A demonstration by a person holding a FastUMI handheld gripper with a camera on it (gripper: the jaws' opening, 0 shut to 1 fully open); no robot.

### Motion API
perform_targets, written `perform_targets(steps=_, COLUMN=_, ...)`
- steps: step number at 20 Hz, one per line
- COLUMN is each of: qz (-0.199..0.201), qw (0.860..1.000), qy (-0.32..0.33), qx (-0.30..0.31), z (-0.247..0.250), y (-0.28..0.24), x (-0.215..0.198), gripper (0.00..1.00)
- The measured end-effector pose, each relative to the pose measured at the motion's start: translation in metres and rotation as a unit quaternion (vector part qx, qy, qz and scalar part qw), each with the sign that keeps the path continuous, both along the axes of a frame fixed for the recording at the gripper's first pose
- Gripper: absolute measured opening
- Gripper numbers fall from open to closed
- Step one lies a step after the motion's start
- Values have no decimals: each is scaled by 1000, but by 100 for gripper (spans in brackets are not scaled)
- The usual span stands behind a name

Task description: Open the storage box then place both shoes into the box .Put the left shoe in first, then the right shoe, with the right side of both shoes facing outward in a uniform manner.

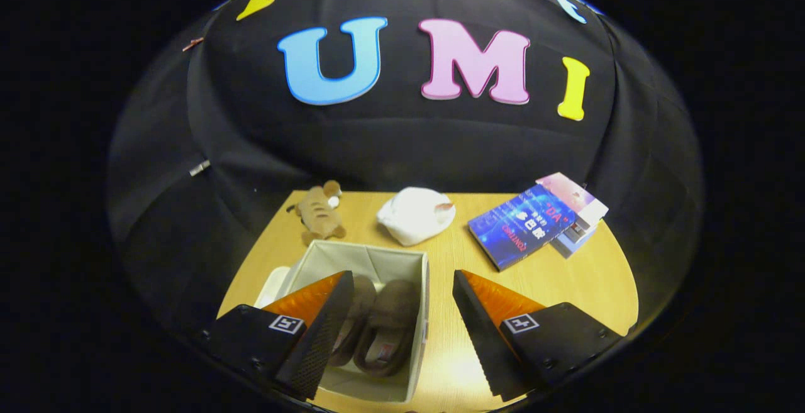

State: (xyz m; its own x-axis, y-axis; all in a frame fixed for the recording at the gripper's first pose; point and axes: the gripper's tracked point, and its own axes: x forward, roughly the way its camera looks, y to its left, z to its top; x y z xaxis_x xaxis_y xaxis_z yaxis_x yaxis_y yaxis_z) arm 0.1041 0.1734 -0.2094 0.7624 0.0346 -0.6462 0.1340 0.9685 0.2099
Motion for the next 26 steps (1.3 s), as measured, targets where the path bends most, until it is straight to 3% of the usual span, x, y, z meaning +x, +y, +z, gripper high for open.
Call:
perform_targets(steps=5, qz=-1, qw=995, qy=-84, qx=-48, z=55, y=-72, x=-10, gripper=98)
perform_targets(steps=11, qz=-8, qw=979, qy=-173, qx=-108, z=104, y=-149, x=-39, gripper=98)
perform_targets(steps=19, qz=0, qw=968, qy=-215, qx=-130, z=126, y=-230, x=-75, gripper=98)
perform_targets(steps=26, qz=19, qw=960, qy=-241, qx=-143, z=133, y=-263, x=-89, gripper=98)
